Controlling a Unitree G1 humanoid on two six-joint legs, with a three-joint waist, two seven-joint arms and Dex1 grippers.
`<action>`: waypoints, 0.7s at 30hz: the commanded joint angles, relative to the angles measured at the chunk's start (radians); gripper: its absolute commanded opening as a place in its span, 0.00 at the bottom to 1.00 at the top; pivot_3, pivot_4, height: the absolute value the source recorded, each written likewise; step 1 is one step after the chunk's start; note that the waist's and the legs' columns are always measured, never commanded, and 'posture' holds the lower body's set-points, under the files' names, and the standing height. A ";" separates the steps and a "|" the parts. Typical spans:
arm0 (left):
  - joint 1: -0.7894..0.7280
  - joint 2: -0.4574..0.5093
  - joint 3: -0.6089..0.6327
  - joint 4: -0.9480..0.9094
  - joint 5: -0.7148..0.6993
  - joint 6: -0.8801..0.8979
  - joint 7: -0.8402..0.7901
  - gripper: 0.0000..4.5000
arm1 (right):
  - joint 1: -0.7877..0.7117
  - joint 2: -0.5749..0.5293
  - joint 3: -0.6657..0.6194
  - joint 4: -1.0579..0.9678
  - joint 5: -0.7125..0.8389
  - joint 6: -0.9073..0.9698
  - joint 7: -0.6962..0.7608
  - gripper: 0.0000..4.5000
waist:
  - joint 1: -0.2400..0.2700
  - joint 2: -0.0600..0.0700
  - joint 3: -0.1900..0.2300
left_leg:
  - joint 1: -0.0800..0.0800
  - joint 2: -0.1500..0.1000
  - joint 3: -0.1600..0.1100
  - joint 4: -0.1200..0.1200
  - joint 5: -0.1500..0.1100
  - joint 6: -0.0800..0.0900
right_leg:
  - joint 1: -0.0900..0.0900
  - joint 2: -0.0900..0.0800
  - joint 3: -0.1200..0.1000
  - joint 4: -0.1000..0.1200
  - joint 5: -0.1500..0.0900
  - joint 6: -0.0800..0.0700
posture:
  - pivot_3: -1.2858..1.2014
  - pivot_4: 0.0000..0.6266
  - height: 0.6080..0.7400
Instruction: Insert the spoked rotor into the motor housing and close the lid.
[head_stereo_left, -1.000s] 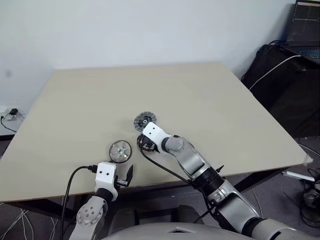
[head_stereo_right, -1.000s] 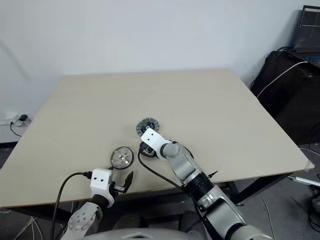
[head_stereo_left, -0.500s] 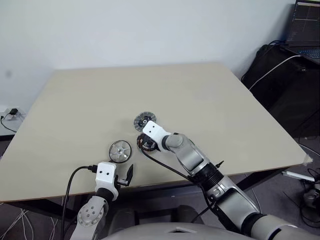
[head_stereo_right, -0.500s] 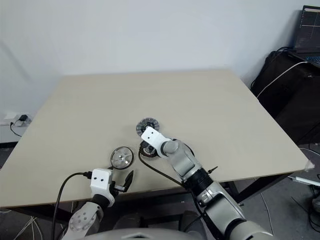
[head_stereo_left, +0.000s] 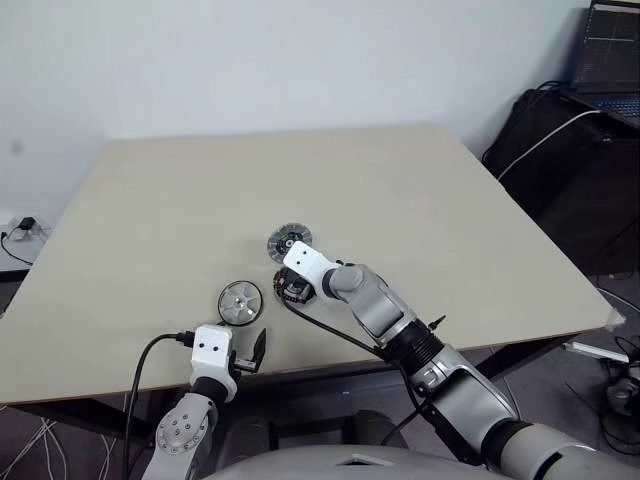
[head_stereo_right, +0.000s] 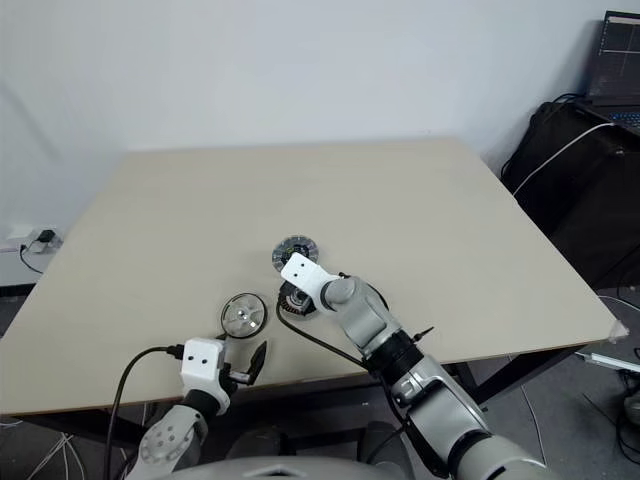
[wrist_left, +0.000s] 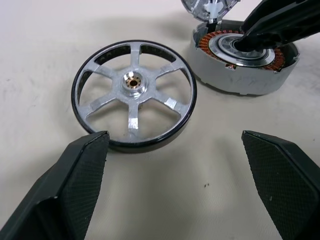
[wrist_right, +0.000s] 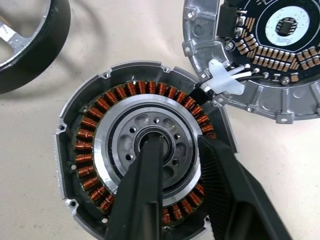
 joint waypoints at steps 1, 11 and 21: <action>-0.001 -0.002 0.000 -0.014 0.002 -0.028 -0.001 1.00 | -0.003 -0.005 -0.001 -0.013 -0.010 0.002 0.001 0.10 | 0.000 0.000 0.000 | 0.000 0.000 0.000 0.000 0.000 0.000 | 0.000 0.000 0.000 0.000 0.000 0.000 | 0.52 0.00 1.00; 0.001 -0.001 -0.004 -0.015 0.006 -0.026 0.000 1.00 | 0.010 -0.005 0.003 -0.025 -0.008 0.006 0.009 0.01 | 0.000 0.000 0.000 | 0.000 0.000 0.000 0.000 0.000 -0.001 | 0.000 0.000 0.000 0.001 0.001 -0.001 | 0.52 0.00 1.00; 0.000 0.000 -0.010 -0.007 0.005 -0.025 -0.003 1.00 | 0.040 0.000 -0.042 -0.137 0.036 0.009 0.021 0.01 | 0.001 0.000 0.000 | 0.000 0.000 0.000 0.000 0.000 -0.001 | -0.001 0.000 0.000 0.000 0.001 -0.001 | 0.52 0.00 1.00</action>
